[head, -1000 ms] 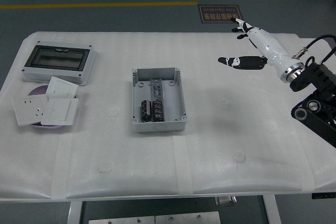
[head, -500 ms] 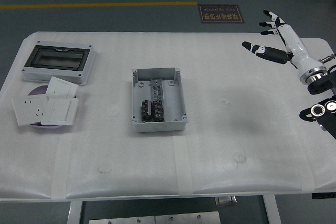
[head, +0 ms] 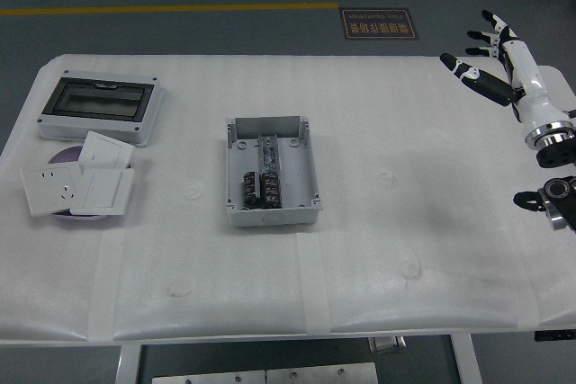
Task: Pick up the battery,place it into the box
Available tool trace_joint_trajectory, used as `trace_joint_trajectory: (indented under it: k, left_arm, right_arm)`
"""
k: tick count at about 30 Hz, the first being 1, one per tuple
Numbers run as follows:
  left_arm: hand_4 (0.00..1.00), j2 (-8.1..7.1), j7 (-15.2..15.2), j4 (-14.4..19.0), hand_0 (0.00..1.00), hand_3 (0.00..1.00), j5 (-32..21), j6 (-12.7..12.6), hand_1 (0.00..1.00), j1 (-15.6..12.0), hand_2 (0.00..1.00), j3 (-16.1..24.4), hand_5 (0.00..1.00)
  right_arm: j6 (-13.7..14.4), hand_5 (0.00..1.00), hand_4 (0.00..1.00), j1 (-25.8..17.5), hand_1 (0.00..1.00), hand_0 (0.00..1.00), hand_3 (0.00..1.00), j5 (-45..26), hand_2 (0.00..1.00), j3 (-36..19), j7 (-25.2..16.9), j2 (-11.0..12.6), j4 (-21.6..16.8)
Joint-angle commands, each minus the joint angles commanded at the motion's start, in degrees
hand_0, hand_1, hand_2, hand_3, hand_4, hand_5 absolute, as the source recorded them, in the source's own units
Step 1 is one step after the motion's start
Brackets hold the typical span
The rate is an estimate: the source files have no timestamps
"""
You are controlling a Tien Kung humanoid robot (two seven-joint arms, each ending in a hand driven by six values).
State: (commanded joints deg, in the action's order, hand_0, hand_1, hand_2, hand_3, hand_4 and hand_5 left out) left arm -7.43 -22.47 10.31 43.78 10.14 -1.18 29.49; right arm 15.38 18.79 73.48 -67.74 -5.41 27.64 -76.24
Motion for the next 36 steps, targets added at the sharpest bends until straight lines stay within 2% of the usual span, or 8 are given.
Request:
trace_joint_trajectory:
  k: [6, 16, 27, 36]
  left_arm:
    - [0.578, -0.02, -0.15, 0.0, 0.696, 0.551, -0.38, 0.09, 0.671, -0.33, 0.461, -0.37, 0.218]
    - [0.584, -1.37, -2.94, 0.0, 0.696, 0.551, -0.2, 1.82, 0.671, 0.02, 0.462, -0.4, 0.211]
    - [0.588, -1.56, -4.03, 0.0, 0.698, 0.562, 0.56, 2.47, 0.672, -0.71, 0.478, 0.17, 0.199]
    - [0.597, -2.24, -3.78, 0.0, 0.702, 0.563, -0.23, 2.45, 0.674, -0.36, 0.491, -1.25, 0.181]
  right_arm:
    - [0.36, 0.535, 0.931, -1.31, 0.756, 0.891, 0.995, -3.97, 0.836, 0.67, -3.07, -1.13, -0.07]
    - [1.31, 0.537, 0.932, -3.2, 0.751, 0.867, 0.994, -5.86, 0.835, -0.22, -3.31, -2.61, 0.4]
    - [1.2, 0.527, 0.937, -3.88, 0.751, 0.87, 0.988, -5.48, 0.833, 0.59, -3.27, -3.19, 0.17]
    - [-2.78, 0.529, 0.94, -3.43, 0.751, 0.87, 0.976, -7.72, 0.832, 0.63, -5.7, -3.51, 0.14]
